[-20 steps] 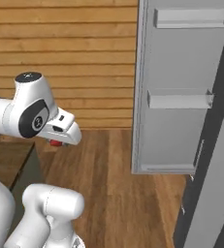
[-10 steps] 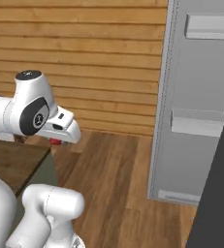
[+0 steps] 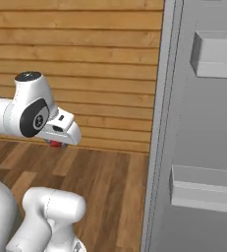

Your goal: Take the strawberry from the fridge and place it on top of the pancake, located on the dining counter.

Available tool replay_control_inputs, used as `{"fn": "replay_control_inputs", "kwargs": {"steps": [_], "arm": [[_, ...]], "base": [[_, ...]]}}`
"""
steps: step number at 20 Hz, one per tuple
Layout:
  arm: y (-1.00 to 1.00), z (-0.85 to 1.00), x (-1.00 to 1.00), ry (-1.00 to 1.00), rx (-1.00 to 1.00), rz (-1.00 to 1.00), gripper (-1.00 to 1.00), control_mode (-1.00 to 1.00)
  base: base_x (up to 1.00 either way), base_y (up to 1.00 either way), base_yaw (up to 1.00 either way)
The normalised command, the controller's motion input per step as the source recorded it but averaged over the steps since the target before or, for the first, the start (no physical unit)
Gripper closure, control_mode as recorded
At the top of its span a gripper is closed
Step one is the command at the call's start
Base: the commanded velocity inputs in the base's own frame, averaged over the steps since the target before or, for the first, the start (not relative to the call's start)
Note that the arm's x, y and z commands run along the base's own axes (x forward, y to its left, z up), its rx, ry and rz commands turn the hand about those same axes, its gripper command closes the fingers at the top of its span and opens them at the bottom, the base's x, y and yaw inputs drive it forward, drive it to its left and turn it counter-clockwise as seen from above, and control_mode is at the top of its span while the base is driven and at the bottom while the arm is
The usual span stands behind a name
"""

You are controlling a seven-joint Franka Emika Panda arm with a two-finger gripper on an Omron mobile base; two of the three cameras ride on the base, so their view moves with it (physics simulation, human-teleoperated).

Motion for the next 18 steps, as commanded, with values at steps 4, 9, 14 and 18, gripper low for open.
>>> {"fn": "replay_control_inputs", "kwargs": {"steps": [4,9,14,18], "arm": [[0.0,0.0,0.0,0.0,0.0,0.0,1.0,1.0],[0.0,0.0,0.0,0.0,0.0,0.0,1.0,1.0],[0.0,0.0,0.0,0.0,0.0,0.0,1.0,1.0],[0.0,0.0,0.0,0.0,0.0,0.0,1.0,1.0]], "base": [[1.0,0.23,-0.13],[1.0,0.27,-0.11],[1.0,0.34,-0.02],[1.0,0.4,0.14]]}}
